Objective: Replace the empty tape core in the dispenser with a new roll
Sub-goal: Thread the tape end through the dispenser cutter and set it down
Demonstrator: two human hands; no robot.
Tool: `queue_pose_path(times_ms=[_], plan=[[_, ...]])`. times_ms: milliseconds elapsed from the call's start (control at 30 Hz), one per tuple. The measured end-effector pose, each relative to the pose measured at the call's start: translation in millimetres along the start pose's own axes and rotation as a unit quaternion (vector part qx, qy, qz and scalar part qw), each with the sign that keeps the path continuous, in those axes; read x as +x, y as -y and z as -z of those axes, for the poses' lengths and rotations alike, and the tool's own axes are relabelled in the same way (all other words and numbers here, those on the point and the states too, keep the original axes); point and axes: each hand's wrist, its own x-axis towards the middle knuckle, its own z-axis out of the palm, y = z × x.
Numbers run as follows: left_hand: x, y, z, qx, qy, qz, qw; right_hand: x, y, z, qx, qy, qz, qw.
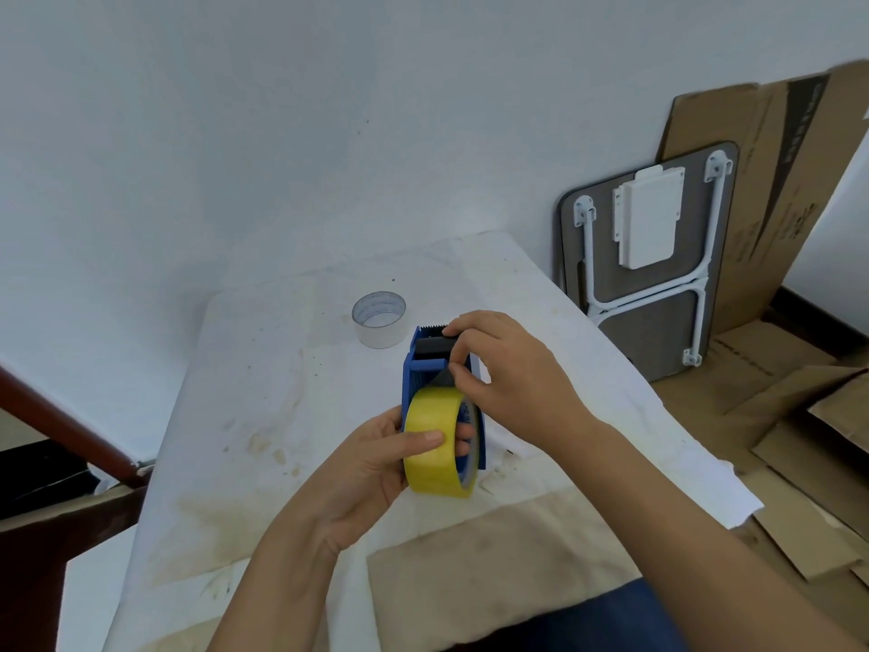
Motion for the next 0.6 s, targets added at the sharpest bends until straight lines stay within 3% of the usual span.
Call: queue_pose_path(times_ms=[267, 600], plan=[[0.2, -1.3, -3.1, 0.039, -0.021, -0.005, 0.999, -0.9, 1.2, 0.4, -0.014, -0.027, 0.013, 0.999], [-0.2, 2.3, 4.5, 0.144, 0.007, -0.006, 0.990, 0.3, 0.6, 0.3, -0.027, -0.043, 0.001, 0.999]])
